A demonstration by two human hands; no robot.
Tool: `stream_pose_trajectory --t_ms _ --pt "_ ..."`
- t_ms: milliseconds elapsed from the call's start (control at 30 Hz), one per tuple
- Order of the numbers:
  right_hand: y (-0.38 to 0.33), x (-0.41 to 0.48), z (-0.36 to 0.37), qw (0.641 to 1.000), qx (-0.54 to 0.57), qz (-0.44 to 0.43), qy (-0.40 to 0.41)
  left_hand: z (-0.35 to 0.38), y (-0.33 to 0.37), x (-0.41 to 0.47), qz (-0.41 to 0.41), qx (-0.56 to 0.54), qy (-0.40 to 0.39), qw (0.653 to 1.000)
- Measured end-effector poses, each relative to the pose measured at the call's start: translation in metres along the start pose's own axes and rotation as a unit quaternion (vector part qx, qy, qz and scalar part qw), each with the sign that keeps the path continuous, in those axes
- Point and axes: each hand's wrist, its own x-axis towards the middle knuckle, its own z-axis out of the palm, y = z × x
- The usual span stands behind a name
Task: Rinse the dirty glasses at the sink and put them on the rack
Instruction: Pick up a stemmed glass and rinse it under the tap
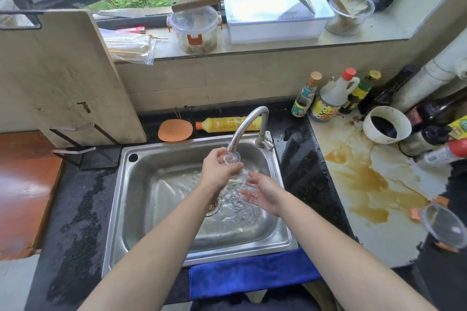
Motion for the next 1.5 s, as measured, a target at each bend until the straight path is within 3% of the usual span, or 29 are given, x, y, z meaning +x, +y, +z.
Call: stream_pose_trajectory --t_ms 233,433,633,933,1300,1500 --pt "-0.005 0.000 0.003 1.000 -0.013 -0.007 -0.006 -0.006 0.008 0.005 -0.038 -0.104 0.061 0.992" --pt "-0.017 -0.002 0.016 0.999 0.025 -0.015 -0.029 -0.032 0.007 0.001 -0.104 -0.277 0.113 0.949" --pt "-0.031 -0.005 0.032 0.994 0.072 -0.047 -0.068 -0.055 0.003 -0.003 -0.143 -0.343 0.134 0.918" --pt "-0.042 -0.009 0.044 0.996 -0.014 -0.065 -0.066 -0.064 0.002 -0.010 -0.164 -0.343 0.078 0.921" --pt "-0.040 -0.015 0.038 0.991 0.016 -0.074 -0.111 -0.050 -0.002 -0.011 -0.140 -0.355 0.051 0.923" --pt "-0.038 -0.019 0.031 0.984 -0.023 -0.109 -0.139 -0.048 -0.002 -0.011 -0.083 -0.260 0.070 0.959"
